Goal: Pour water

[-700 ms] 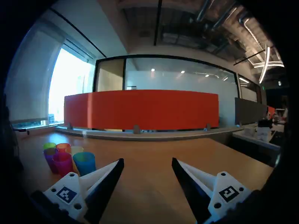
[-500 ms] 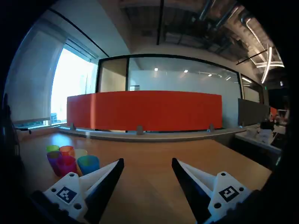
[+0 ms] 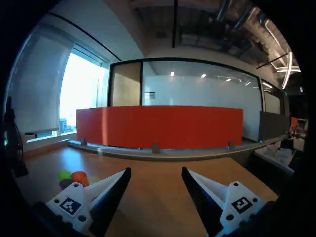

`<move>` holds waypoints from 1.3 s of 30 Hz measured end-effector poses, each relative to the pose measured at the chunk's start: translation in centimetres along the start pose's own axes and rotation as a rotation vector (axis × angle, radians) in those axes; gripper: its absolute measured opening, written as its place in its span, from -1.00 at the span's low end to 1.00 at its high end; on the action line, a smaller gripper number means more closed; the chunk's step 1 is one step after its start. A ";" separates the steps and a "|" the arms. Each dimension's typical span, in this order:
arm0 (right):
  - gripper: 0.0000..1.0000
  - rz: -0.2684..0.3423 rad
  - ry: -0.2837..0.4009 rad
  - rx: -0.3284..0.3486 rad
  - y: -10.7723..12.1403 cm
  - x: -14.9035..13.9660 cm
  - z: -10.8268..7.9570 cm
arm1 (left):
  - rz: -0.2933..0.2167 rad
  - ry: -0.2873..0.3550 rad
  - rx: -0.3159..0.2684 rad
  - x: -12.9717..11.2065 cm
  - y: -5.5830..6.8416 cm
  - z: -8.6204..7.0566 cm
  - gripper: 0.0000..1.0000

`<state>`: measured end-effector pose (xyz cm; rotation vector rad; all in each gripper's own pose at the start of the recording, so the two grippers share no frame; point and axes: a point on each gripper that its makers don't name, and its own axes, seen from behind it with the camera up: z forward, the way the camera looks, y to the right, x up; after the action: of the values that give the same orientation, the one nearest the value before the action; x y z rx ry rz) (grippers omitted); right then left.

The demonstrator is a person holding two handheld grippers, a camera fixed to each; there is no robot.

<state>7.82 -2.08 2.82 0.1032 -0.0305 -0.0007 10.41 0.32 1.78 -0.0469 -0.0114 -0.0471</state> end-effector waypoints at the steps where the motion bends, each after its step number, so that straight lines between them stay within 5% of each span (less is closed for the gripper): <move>1: 0.99 0.007 -0.001 0.002 0.1 0.6 0.1 | -0.003 -0.002 -0.007 0.5 0.2 0.1 0.85; 11: 0.99 -0.004 0.011 0.008 0.9 4.9 0.8 | 0.018 -0.021 -0.065 4.0 1.4 1.1 0.85; 23: 0.98 0.017 0.015 0.036 0.4 6.2 1.2 | 0.038 -0.023 -0.111 5.5 2.2 1.9 0.86; 39: 0.99 -0.003 -0.011 0.259 -3.7 6.5 1.7 | 0.028 -0.029 -0.311 6.1 5.7 2.3 0.86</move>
<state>14.31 -5.99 4.32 0.3627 -0.0415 -0.0005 16.73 5.79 3.93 -0.3586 -0.0322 -0.0194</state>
